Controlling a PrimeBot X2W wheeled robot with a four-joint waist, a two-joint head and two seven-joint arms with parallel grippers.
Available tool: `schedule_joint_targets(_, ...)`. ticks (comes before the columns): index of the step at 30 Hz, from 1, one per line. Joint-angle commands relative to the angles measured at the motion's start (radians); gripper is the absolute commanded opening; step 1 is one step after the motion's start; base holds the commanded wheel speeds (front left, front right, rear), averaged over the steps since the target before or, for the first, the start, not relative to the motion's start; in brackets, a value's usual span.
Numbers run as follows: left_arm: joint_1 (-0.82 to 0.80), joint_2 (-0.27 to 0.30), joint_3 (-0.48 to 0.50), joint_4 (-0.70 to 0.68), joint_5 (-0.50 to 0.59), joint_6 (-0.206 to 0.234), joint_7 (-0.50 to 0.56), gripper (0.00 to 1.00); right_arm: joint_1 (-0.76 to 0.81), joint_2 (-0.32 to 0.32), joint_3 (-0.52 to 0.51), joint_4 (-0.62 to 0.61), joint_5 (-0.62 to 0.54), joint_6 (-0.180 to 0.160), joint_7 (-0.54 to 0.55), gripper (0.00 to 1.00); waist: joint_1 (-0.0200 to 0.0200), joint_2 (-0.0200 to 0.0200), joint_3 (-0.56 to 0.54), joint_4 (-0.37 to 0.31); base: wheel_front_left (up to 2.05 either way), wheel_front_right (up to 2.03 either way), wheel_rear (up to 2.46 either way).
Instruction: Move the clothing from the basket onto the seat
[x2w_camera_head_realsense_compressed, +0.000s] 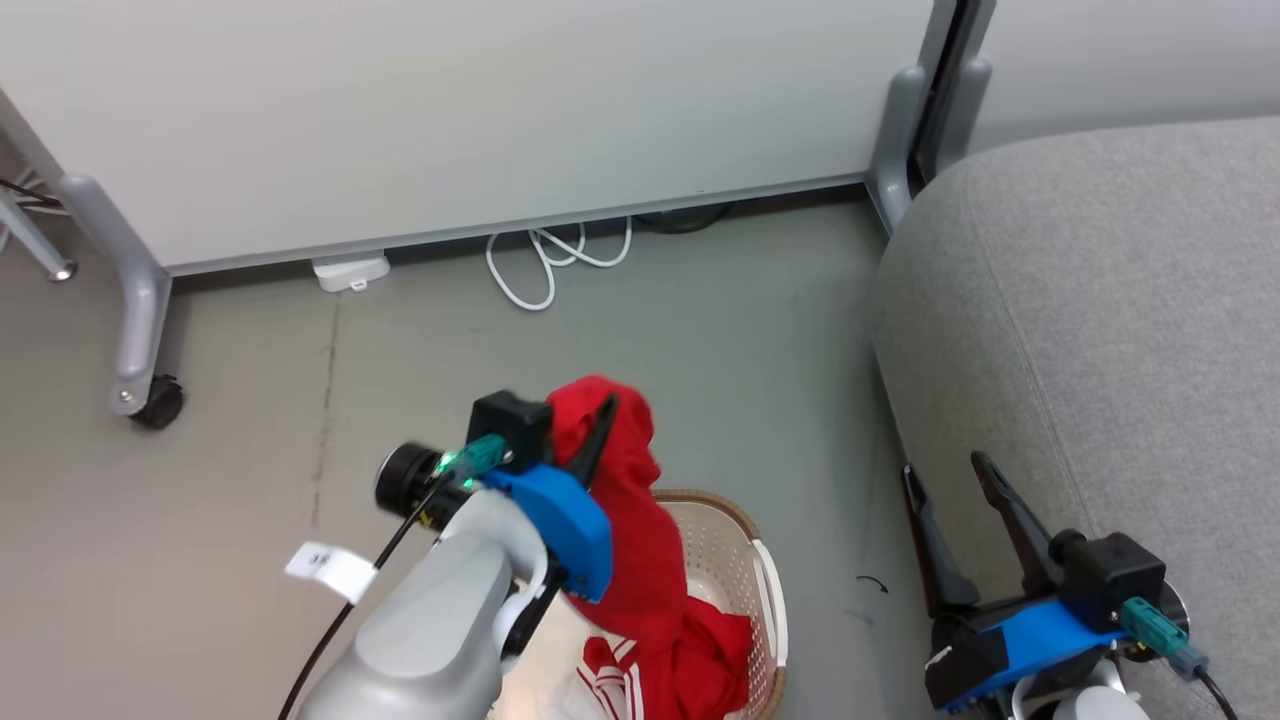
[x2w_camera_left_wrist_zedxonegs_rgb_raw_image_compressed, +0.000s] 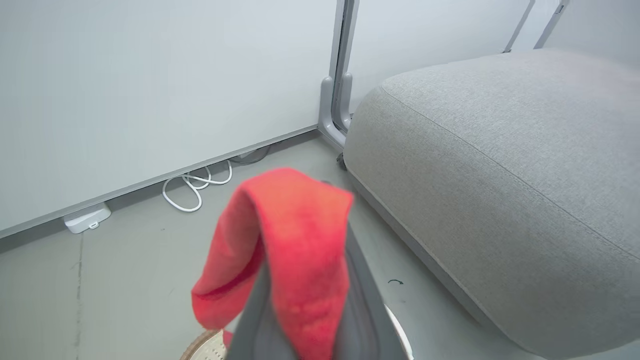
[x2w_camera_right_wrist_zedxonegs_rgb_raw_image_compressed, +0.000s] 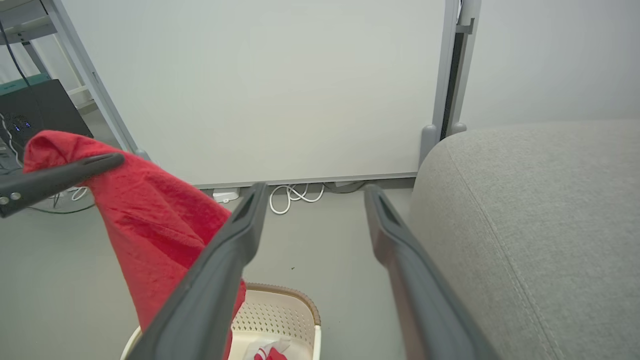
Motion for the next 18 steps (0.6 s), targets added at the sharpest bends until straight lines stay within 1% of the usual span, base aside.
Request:
schedule_joint_targets(1,-0.031,0.0,-0.016,-0.018,-0.009,-0.002,0.005,0.0,0.018,-0.004,0.0,-0.007,-0.005,0.0,0.005,1.0,0.0002,0.0,-0.013,0.01,0.0,0.0,0.0)
schedule_joint_targets(11,-0.145,0.0,-0.074,-0.114,-0.077,-0.001,0.037,0.0,0.051,-0.004,-0.003,-0.033,-0.016,0.0,0.031,1.0,0.0002,0.0,-0.037,0.017,0.0,0.0,0.0)
schedule_joint_targets(18,-0.213,0.0,-0.097,-0.178,-0.127,0.025,0.049,0.0,0.058,-0.004,0.003,-0.041,-0.012,0.0,0.039,1.0,0.0002,0.0,-0.047,0.006,0.0,0.0,0.0)
